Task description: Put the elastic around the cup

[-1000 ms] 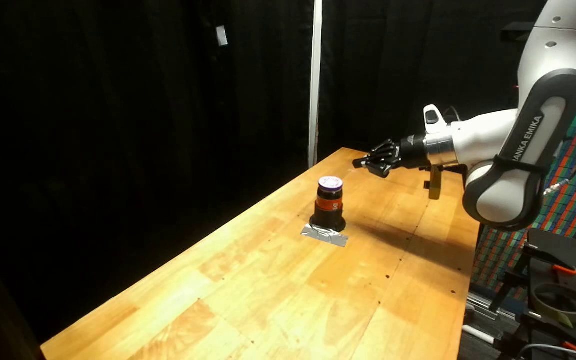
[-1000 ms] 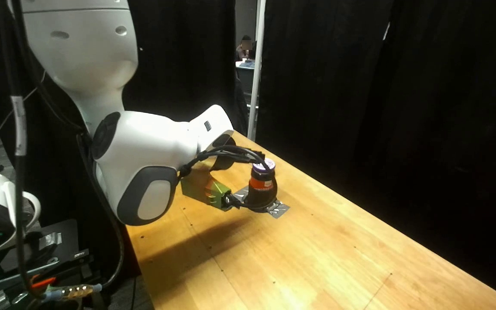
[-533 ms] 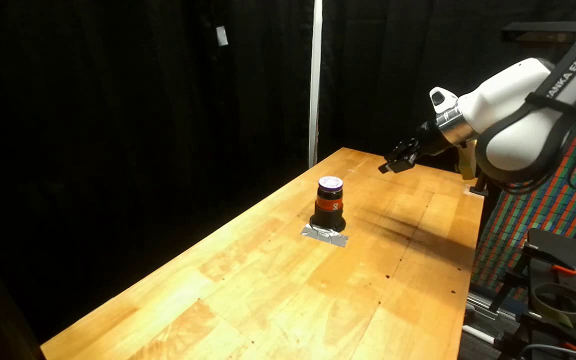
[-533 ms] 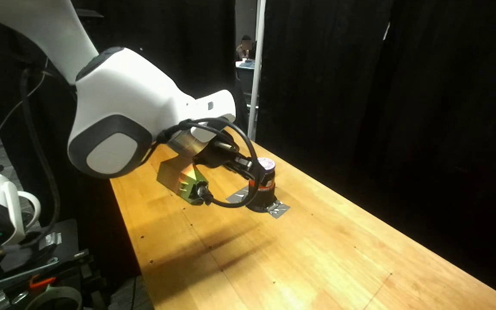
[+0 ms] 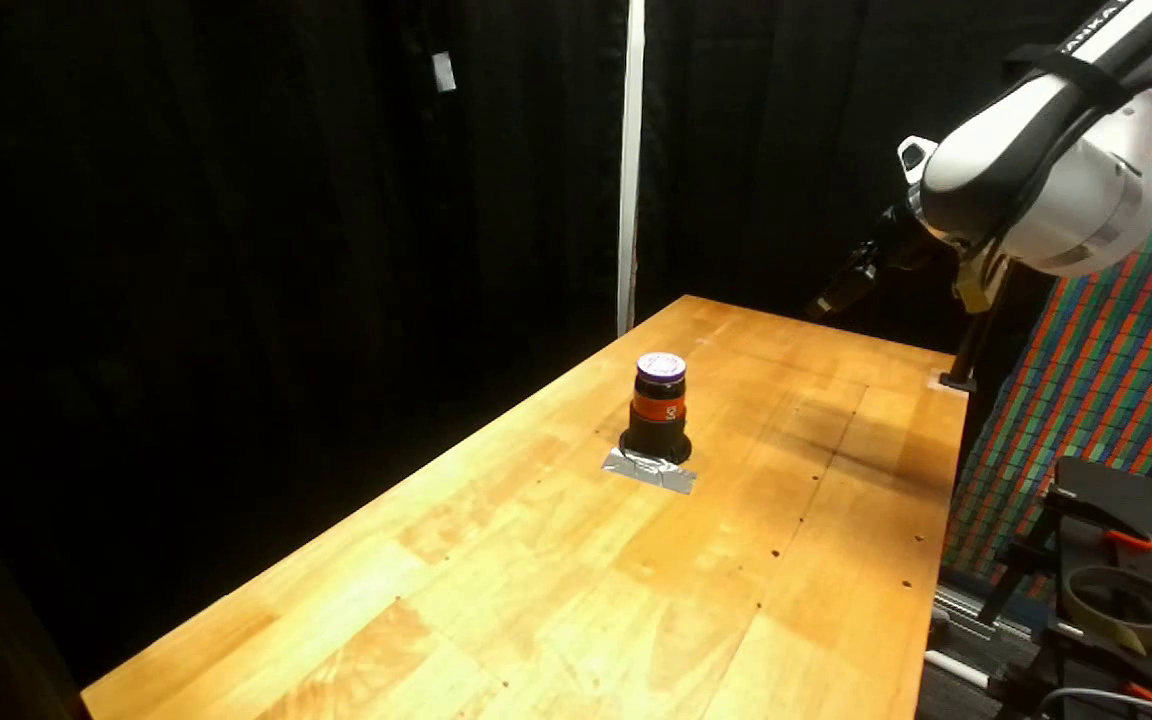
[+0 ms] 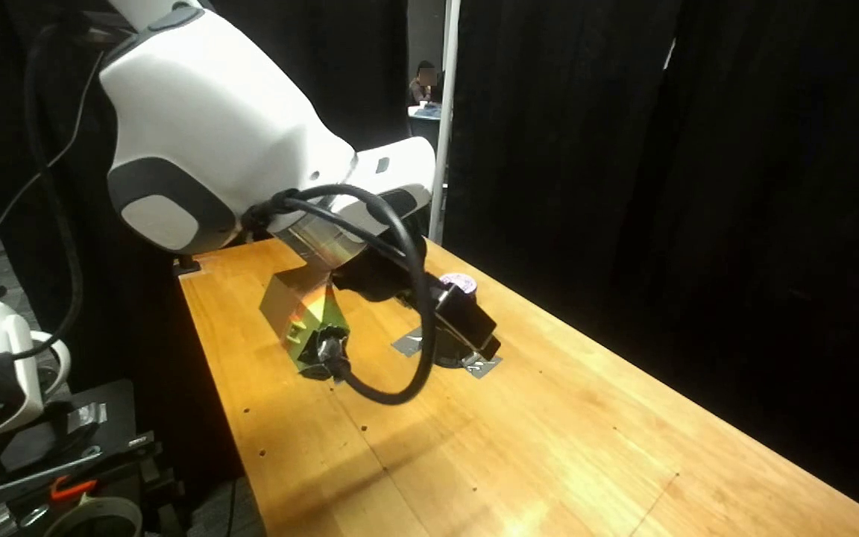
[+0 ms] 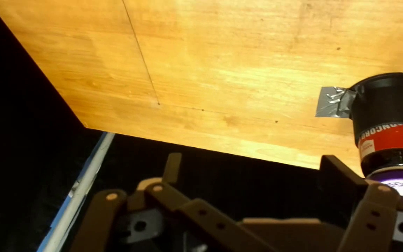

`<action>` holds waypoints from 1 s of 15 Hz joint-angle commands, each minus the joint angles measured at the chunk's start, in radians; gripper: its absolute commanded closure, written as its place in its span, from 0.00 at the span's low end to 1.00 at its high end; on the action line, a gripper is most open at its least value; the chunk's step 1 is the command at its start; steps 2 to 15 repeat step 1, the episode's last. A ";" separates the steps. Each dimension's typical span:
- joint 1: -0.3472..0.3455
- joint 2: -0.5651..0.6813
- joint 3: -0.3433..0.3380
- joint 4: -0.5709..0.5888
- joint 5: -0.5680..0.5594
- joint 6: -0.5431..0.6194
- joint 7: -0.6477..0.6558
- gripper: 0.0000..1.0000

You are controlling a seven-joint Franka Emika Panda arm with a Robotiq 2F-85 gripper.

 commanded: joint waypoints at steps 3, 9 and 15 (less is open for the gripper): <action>0.001 -0.002 0.006 0.005 0.061 0.000 -0.040 0.00; 0.001 -0.002 0.006 0.005 0.061 0.000 -0.040 0.00; 0.001 -0.002 0.006 0.005 0.061 0.000 -0.040 0.00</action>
